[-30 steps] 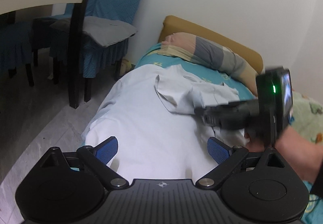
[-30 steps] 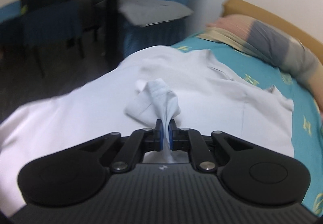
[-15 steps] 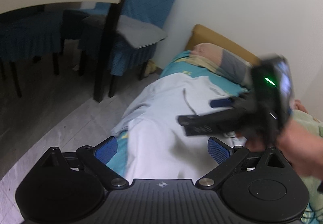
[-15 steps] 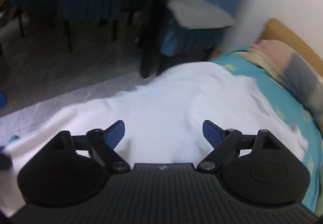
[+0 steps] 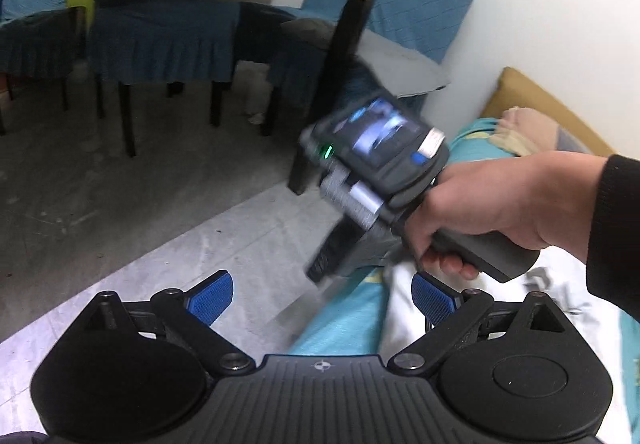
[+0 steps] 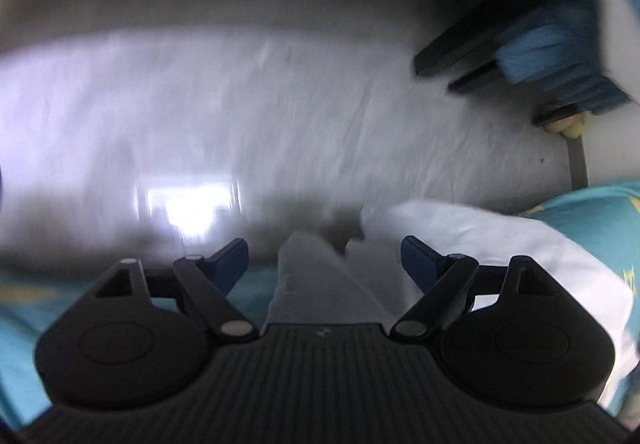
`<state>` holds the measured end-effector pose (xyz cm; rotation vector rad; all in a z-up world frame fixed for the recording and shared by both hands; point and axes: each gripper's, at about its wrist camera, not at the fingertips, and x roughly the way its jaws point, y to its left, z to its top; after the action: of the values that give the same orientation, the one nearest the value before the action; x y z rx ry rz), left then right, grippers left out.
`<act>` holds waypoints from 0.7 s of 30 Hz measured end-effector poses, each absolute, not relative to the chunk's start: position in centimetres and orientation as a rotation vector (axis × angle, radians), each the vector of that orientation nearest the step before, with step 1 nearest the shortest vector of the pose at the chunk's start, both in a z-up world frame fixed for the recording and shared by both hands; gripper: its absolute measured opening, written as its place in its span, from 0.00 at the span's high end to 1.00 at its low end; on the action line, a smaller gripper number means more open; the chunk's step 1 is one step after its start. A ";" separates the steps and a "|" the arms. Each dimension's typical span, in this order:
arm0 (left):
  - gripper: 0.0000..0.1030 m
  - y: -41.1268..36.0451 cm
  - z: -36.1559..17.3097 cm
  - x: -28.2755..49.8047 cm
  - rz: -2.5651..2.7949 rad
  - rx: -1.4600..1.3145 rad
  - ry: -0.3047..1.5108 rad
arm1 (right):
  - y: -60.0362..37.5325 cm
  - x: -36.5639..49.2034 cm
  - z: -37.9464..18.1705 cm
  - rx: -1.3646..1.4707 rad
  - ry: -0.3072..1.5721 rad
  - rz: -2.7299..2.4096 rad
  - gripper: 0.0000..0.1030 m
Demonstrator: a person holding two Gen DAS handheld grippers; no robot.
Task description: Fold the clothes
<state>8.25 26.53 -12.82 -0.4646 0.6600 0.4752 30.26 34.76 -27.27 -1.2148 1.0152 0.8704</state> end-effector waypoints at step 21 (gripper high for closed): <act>0.06 23.1 -10.1 7.0 0.409 -0.360 0.479 | 12.0 27.4 -9.2 -0.397 0.321 0.222 0.93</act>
<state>7.03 23.07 -10.15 -0.3604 0.4793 0.4085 27.43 11.99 -9.23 -0.3969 0.3211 0.2222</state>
